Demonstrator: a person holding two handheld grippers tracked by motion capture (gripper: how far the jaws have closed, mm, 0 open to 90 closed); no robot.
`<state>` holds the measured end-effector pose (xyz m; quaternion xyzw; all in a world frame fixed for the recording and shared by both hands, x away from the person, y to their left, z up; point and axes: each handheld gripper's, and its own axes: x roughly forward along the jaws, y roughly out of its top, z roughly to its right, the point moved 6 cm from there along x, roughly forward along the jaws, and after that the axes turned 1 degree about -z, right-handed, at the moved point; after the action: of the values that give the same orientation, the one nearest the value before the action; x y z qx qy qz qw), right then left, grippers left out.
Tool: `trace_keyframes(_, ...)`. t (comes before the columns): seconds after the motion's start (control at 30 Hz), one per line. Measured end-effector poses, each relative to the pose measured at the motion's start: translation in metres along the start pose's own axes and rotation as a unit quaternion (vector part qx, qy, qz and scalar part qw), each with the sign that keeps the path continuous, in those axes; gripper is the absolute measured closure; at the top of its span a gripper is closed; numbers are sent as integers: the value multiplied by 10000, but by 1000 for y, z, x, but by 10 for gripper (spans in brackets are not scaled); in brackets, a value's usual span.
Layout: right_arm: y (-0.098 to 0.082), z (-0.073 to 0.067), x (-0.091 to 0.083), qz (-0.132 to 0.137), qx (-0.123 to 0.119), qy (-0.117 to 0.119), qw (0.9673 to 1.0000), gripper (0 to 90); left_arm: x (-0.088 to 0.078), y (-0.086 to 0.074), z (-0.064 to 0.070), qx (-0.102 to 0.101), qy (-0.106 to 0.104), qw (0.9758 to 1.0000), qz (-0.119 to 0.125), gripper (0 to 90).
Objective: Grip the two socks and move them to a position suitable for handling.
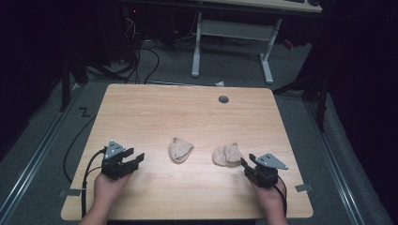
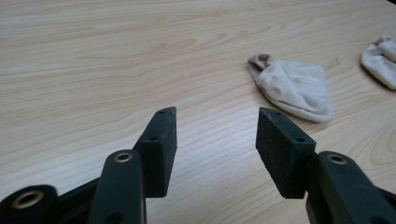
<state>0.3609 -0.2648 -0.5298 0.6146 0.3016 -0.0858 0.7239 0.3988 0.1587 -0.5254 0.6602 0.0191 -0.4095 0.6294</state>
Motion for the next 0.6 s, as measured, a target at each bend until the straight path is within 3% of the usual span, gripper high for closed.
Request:
trace_keyframes(0.27,-8,12,3,-121,107,-110,9998,584,15,9,15,373,-213,9991,32,480)
trace_keyframes(0.43,-13,12,-8,-90,28,-195,9998,558,19,18,24,318,-435,9985,133,480)
trace_keyframes(0.6,-20,14,-19,-96,22,-280,9996,538,27,22,36,455,-549,9974,107,479)
